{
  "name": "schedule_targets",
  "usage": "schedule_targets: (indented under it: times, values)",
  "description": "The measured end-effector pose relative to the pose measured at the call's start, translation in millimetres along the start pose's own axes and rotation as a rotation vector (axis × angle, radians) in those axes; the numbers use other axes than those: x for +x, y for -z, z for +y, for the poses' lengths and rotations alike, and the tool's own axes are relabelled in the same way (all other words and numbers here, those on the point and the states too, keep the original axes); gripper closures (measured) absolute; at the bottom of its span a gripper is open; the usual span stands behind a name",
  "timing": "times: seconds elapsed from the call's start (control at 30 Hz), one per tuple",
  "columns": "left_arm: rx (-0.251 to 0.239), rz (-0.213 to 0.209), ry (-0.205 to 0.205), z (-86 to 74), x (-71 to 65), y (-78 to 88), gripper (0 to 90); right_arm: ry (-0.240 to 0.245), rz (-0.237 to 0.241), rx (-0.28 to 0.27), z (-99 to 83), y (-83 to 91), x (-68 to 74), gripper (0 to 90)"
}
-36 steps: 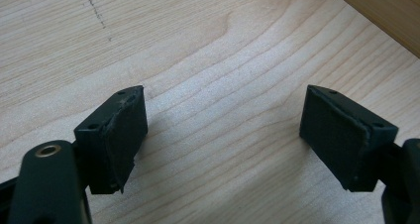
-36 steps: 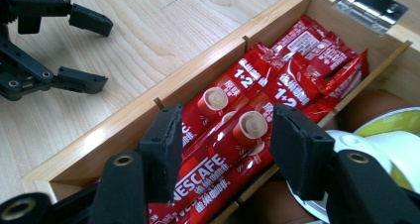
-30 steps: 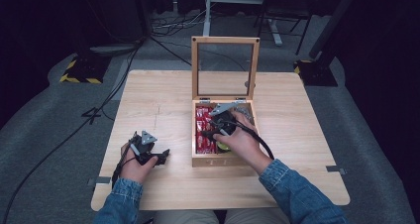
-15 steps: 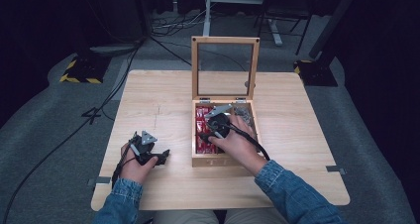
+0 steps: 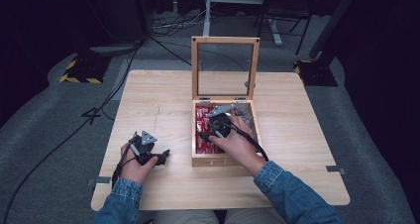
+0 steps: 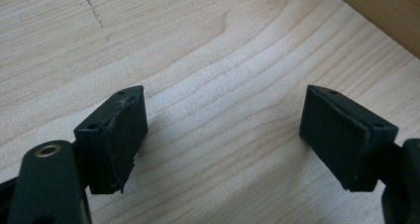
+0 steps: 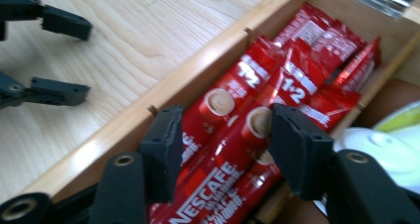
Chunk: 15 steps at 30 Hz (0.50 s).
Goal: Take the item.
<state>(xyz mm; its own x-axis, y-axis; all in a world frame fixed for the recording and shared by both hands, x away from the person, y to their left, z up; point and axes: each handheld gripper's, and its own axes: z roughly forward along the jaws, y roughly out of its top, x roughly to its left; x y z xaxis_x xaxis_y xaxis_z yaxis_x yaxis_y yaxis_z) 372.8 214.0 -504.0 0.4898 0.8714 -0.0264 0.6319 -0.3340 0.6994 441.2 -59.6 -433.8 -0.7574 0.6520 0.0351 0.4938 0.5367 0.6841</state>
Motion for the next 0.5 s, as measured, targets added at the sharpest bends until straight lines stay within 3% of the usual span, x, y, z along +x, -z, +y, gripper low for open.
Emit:
schedule_targets:
  times: [0.1, 0.2, 0.33, 0.37, 0.5]
  values:
    - [0.000, 0.000, 0.000, 0.0, 0.0, 0.0, 18.9, 0.073, -0.089, 0.027, -0.4, -2.1, 10.7, 53.5]
    - [0.000, 0.000, -0.002, -0.1, -0.1, 0.2, 19.0, 0.078, -0.110, 0.040, 0.3, -3.6, 12.9, 55.9]
    - [0.003, -0.002, -0.003, -0.1, -0.1, 0.4, 18.9, 0.046, -0.086, 0.038, 0.4, -2.9, 9.3, 61.7]
    - [0.003, -0.002, -0.003, -0.1, 0.0, 0.4, 19.0, 0.034, -0.074, 0.043, 0.3, -1.3, 6.5, 68.6]
    - [0.003, -0.001, -0.004, -0.1, 0.0, 0.4, 18.9, 0.001, -0.046, 0.043, -0.7, 0.3, 2.2, 77.1]
